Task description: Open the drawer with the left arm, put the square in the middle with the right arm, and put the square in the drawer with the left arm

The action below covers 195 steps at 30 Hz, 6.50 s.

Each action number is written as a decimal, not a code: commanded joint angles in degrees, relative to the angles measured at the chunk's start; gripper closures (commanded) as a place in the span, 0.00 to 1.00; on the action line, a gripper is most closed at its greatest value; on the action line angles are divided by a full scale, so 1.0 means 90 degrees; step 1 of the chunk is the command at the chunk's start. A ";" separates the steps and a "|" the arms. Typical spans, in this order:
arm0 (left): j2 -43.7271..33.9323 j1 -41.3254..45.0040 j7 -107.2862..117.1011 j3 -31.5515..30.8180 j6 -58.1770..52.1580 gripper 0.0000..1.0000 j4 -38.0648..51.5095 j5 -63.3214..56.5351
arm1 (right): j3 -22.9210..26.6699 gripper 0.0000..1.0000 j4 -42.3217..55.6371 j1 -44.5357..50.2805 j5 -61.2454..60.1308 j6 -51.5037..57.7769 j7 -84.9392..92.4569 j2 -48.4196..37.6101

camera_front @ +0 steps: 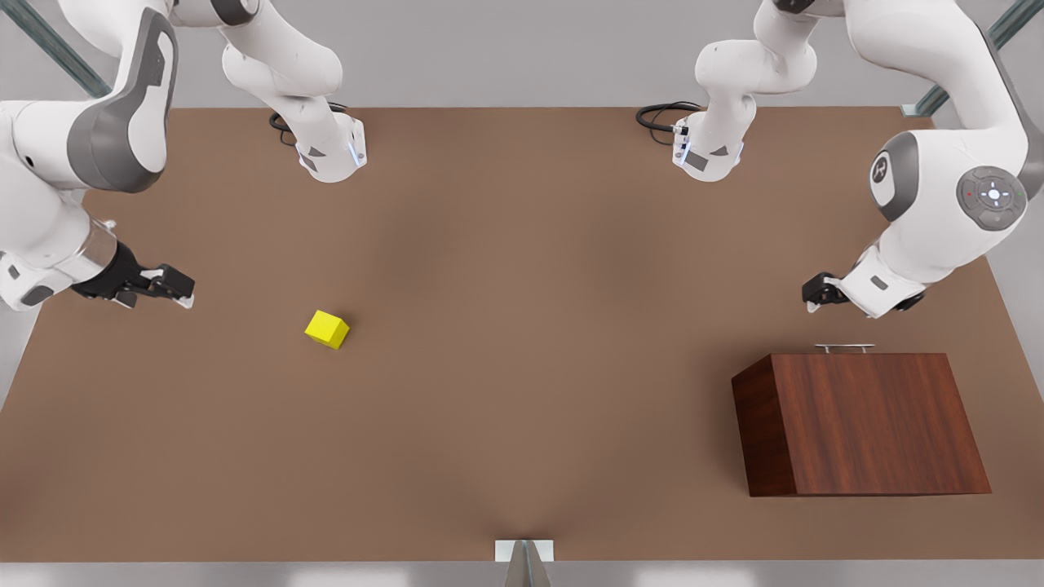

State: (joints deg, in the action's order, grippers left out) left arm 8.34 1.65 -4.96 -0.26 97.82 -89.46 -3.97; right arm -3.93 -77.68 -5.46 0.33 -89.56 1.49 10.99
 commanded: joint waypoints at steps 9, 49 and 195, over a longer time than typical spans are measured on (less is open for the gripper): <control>-0.1298 -0.0027 0.3988 0.0547 0.1747 0.00 -0.2501 0.0031 | -0.1048 0.00 -0.1408 0.0070 -0.0223 -0.1005 0.2538 -0.0205; -0.0566 -0.0564 0.9145 0.0967 0.6953 0.00 -0.5519 0.0890 | -0.1097 0.00 -0.5959 -0.0047 -0.0096 -0.6230 0.6221 0.0625; 0.2794 0.2874 0.1088 -0.1455 0.4111 0.00 -0.1701 -0.1903 | 0.1237 0.00 -0.0754 0.0744 -0.0203 -0.1426 0.0244 -0.0284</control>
State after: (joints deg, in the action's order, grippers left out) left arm 33.49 27.46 4.93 -13.36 134.82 -104.77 -21.15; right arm 7.20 -84.46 1.17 -1.49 -102.39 3.69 8.44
